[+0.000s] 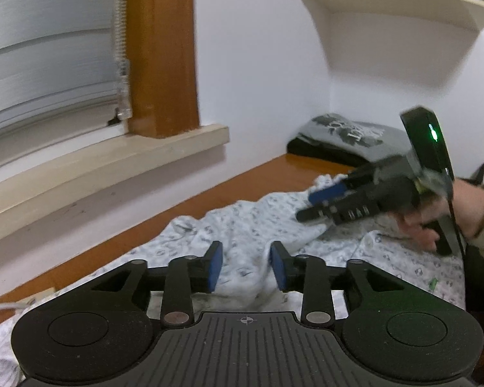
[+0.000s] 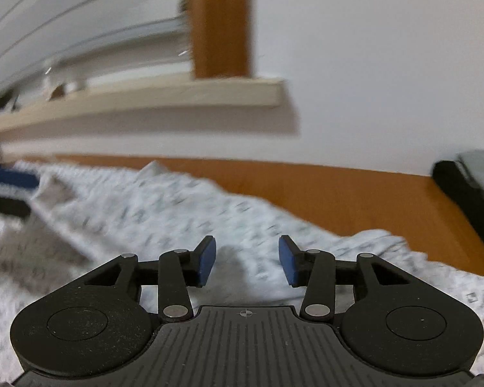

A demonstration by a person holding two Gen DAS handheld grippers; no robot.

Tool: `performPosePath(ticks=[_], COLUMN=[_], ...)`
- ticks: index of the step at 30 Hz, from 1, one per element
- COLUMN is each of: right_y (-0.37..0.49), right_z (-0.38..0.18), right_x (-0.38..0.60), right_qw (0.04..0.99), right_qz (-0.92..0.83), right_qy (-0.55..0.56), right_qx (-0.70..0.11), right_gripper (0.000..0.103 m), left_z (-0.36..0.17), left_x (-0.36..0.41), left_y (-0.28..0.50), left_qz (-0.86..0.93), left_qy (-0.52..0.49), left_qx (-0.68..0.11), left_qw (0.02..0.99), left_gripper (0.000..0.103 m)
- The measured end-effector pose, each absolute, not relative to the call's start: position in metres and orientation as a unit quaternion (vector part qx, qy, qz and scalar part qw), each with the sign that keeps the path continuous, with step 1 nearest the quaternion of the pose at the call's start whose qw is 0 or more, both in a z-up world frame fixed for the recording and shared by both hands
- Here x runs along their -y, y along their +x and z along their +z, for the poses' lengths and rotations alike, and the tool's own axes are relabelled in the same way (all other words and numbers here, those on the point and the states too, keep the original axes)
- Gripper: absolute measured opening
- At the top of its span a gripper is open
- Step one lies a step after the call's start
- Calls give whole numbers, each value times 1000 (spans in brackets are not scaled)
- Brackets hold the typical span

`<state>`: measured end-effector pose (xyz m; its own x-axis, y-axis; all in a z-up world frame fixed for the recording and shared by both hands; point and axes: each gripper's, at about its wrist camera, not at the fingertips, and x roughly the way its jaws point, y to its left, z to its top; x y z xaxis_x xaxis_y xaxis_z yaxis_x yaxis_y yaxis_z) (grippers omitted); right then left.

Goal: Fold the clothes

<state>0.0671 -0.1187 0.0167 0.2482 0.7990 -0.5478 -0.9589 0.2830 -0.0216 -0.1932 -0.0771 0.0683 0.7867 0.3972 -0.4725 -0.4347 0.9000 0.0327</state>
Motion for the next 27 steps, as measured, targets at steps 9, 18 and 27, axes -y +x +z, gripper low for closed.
performPosePath(ticks=[9,18,27], right_y=[69,67,69], right_z=[11,10,10], right_x=[114,117,117], right_qw=[766,773,773], right_qz=[567,559,557], right_qy=[-194,-201,-196], right_qx=[-231,-224,-231], right_gripper=[52,56,59], left_z=[87,55,49], left_x=[28,-29,-24], left_y=[-279,-335,-329], left_qz=[332,388,359], left_qy=[-62,-125,-96], left_qx=[-235,-279,-297], left_qw=[911,869,879], left_gripper=[51,62,11])
